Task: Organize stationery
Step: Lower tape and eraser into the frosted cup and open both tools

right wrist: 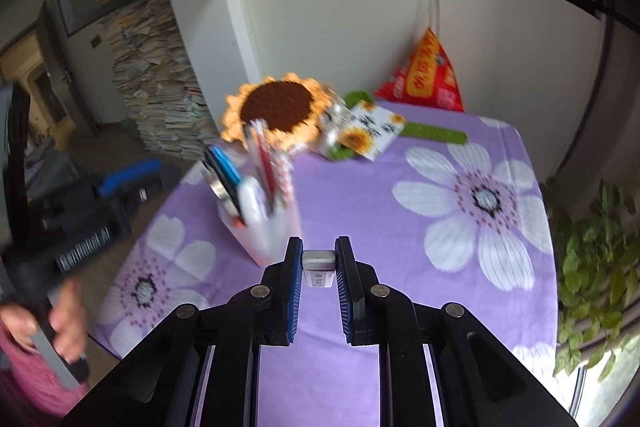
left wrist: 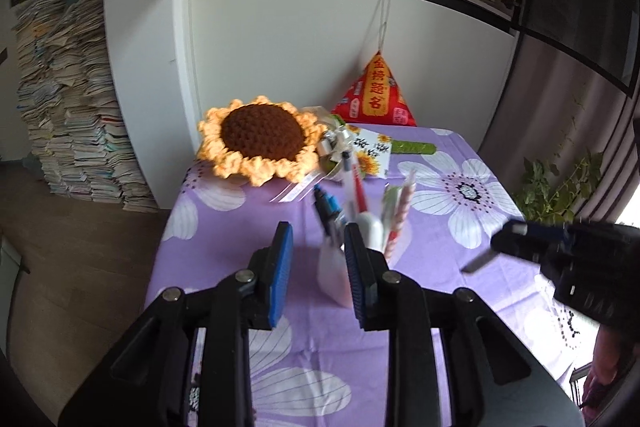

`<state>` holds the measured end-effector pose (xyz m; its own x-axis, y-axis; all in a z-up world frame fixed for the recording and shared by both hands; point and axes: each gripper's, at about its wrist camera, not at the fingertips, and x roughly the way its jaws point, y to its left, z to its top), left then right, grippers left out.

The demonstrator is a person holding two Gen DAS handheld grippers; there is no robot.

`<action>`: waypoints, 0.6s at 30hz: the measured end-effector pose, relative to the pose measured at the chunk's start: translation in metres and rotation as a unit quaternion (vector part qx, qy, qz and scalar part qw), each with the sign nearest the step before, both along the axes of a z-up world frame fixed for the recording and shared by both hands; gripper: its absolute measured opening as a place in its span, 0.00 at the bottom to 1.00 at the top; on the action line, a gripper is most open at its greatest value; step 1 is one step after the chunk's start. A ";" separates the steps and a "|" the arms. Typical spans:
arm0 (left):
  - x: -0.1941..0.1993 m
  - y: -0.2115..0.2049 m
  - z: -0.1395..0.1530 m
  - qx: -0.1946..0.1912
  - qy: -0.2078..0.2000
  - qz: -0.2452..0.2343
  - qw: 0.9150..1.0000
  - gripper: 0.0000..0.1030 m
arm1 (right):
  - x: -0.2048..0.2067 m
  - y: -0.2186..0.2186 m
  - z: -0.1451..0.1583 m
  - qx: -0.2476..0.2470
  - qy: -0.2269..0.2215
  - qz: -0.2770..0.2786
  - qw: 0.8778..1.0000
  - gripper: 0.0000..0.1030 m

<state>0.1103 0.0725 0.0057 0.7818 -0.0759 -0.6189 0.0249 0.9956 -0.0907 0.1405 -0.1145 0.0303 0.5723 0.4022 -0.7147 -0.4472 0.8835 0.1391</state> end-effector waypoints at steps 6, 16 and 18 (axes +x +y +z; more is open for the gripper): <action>-0.014 0.013 -0.016 0.001 0.002 0.019 1.000 0.35 | 0.018 0.034 0.011 0.029 -0.003 0.029 0.999 0.17; -0.023 0.018 -0.030 -0.002 0.004 0.010 1.000 0.40 | 0.039 0.068 -0.005 -0.002 -0.002 0.019 1.000 0.17; -0.021 0.018 -0.033 -0.006 0.007 0.006 1.000 0.40 | 0.041 0.069 -0.006 -0.004 0.002 0.018 1.000 0.17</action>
